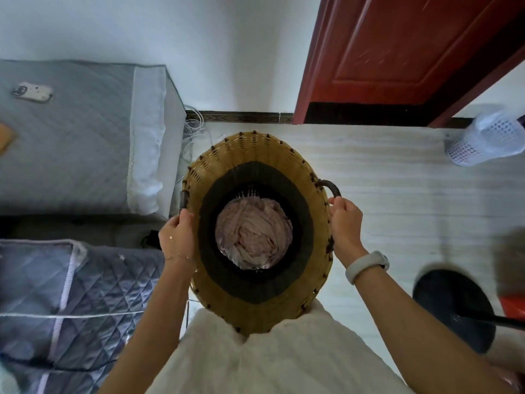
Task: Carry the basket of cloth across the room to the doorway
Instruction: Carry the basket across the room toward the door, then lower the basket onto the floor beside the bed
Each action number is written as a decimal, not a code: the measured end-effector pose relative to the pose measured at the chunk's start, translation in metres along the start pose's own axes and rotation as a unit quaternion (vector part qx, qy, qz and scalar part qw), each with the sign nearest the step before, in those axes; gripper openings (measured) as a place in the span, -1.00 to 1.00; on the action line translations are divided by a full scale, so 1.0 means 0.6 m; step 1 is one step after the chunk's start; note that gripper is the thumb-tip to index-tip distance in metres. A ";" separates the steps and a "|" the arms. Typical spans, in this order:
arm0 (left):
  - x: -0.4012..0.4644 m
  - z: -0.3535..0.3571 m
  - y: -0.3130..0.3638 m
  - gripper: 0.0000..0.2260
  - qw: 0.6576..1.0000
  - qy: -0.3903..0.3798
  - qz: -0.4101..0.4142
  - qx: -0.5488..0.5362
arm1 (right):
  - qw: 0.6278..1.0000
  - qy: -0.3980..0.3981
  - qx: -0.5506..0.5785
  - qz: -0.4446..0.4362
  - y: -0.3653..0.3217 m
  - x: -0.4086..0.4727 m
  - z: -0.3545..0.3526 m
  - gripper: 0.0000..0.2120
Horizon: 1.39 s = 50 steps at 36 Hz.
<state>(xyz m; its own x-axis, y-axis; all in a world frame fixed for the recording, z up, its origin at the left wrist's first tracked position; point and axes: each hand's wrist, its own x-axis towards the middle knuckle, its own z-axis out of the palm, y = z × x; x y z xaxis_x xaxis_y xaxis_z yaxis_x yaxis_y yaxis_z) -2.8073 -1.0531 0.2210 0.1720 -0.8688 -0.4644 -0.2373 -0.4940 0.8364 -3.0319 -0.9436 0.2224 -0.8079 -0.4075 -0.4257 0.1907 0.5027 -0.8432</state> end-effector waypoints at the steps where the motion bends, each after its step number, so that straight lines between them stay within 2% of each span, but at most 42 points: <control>1: 0.015 0.016 0.017 -0.70 1.000 0.013 -0.004 -0.001 | 1.000 -0.006 0.000 0.000 -0.016 0.023 0.010 -0.69; 4: 0.061 0.057 0.066 -0.71 0.999 0.044 -0.006 0.005 | 1.000 -0.025 0.003 -0.002 -0.064 0.089 0.035 -0.75; 10: 0.133 0.126 0.133 -0.69 0.999 0.046 0.012 0.022 | 0.999 -0.034 -0.001 -0.011 -0.133 0.188 0.068 -0.76; 15: 0.183 0.176 0.182 -0.69 0.999 0.027 0.009 0.026 | 1.000 -0.020 0.009 -0.005 -0.171 0.251 0.097 -0.78; 27: 0.401 0.303 0.296 -0.72 0.995 -0.066 -0.075 0.028 | 0.998 0.047 0.001 0.034 -0.271 0.410 0.215 -0.80; 35: 0.574 0.350 0.358 -0.72 0.987 -0.096 -0.082 0.103 | 0.994 0.090 -0.035 0.057 -0.341 0.520 0.321 -0.70; 41: 0.636 0.390 0.386 -0.74 0.981 -0.084 -0.050 0.166 | 0.993 0.076 -0.048 0.075 -0.339 0.579 0.366 -0.73; 47: 0.716 0.444 0.361 -0.64 0.978 -0.080 -0.074 0.180 | 0.994 0.038 -0.055 0.081 -0.297 0.665 0.404 -0.75; 50: 0.762 0.476 0.337 -0.71 0.978 -0.074 -0.085 0.178 | 0.995 0.014 -0.060 0.082 -0.270 0.721 0.428 -0.76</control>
<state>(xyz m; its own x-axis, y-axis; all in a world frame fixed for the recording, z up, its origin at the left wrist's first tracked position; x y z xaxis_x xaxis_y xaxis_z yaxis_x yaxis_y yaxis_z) -3.0495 -1.5598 0.0948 0.1036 -0.7558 -0.6466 -0.5402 -0.5886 0.6015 -3.2694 -1.3971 0.0905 -0.7870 -0.2929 -0.5430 0.2541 0.6481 -0.7179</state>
